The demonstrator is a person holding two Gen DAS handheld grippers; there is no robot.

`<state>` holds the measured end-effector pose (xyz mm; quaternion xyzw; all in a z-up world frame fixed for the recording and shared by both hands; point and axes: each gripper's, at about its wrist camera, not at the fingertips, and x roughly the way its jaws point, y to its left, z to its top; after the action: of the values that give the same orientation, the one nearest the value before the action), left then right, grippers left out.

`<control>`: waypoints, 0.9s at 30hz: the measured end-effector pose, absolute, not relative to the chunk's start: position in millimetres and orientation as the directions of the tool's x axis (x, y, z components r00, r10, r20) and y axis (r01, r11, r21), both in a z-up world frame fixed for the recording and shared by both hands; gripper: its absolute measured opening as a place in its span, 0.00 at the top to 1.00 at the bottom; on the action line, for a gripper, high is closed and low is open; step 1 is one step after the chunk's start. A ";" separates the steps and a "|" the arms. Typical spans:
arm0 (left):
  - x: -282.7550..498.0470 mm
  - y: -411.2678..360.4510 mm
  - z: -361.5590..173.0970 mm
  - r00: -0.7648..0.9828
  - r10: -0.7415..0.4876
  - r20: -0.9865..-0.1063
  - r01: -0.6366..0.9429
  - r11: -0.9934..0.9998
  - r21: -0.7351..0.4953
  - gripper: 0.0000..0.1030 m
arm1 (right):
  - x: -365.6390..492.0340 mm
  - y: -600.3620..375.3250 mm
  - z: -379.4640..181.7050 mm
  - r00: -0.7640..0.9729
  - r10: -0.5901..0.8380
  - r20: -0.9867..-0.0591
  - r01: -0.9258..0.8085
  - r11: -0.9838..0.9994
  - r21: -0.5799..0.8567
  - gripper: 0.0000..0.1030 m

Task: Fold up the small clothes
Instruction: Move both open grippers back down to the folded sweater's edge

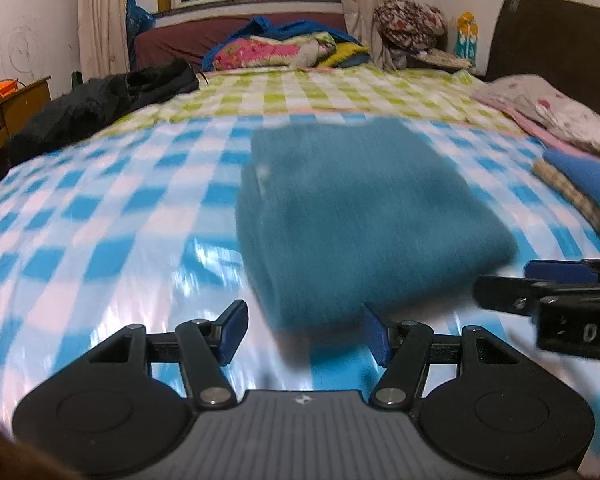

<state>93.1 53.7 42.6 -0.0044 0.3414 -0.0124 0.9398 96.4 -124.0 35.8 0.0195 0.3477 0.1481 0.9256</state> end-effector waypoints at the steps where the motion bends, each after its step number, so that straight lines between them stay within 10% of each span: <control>1: 105.0 56.2 48.8 0.774 -0.024 -0.632 0.016 1.000 -0.018 0.35 | 105.1 -126.0 40.1 0.723 0.285 -0.630 -0.254 0.957 0.141 0.46; 27: 272.7 92.5 34.1 0.775 0.041 -0.630 -0.093 0.994 -0.050 0.22 | 282.2 -84.5 37.1 0.767 0.175 -0.617 -0.219 0.976 0.004 0.37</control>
<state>272.7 92.5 34.1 -0.0394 0.3332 0.0357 0.9413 282.2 -84.5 37.1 -0.0339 0.3247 0.1048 0.9394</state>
